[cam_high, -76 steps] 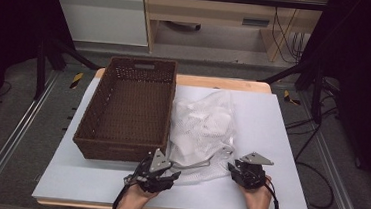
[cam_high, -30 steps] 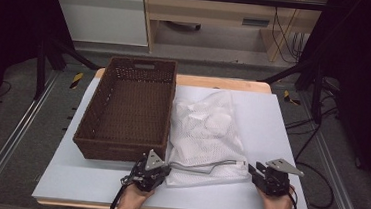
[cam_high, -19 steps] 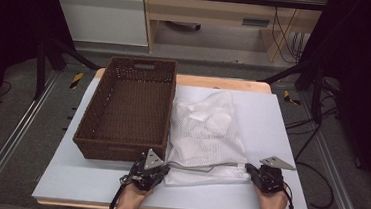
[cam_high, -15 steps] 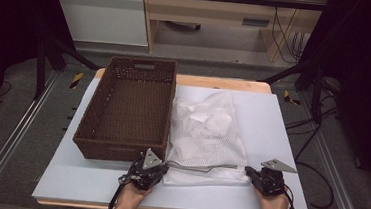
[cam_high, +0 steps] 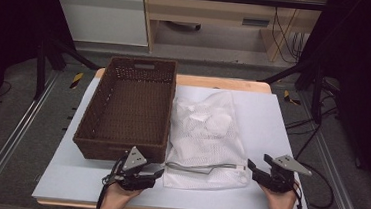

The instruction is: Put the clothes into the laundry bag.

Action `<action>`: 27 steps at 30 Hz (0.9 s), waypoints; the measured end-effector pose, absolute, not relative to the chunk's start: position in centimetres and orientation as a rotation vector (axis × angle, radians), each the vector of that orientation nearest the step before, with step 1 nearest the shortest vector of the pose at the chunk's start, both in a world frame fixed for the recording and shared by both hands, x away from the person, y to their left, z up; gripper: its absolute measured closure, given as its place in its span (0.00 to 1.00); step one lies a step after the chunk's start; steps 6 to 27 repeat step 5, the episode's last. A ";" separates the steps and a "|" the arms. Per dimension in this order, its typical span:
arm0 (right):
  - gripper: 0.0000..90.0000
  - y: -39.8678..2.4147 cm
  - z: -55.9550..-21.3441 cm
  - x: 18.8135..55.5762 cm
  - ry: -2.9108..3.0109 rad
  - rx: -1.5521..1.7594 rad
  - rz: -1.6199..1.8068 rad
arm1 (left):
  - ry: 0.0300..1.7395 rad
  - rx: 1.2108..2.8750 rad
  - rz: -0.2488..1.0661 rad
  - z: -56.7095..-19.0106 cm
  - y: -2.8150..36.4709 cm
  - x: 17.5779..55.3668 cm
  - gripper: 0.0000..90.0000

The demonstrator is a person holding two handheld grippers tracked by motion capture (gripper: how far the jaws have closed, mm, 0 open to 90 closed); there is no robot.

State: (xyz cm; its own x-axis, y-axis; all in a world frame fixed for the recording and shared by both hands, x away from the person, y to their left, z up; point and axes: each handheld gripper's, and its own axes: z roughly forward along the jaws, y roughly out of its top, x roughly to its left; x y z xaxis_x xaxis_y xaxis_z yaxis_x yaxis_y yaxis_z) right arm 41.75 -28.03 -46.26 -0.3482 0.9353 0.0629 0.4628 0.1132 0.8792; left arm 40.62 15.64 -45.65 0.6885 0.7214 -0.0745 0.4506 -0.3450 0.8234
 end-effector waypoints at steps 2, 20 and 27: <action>0.30 -28.4 -46.1 41.7 1.858 1.364 1.176 | 0.901 1.993 0.382 -45.6 16.3 40.5 0.41; 0.26 -29.0 -46.1 41.6 1.848 1.381 1.169 | 0.911 1.985 0.372 -45.5 17.3 40.4 0.37; 0.26 -29.0 -46.1 41.6 1.848 1.381 1.169 | 0.911 1.985 0.372 -45.5 17.3 40.4 0.37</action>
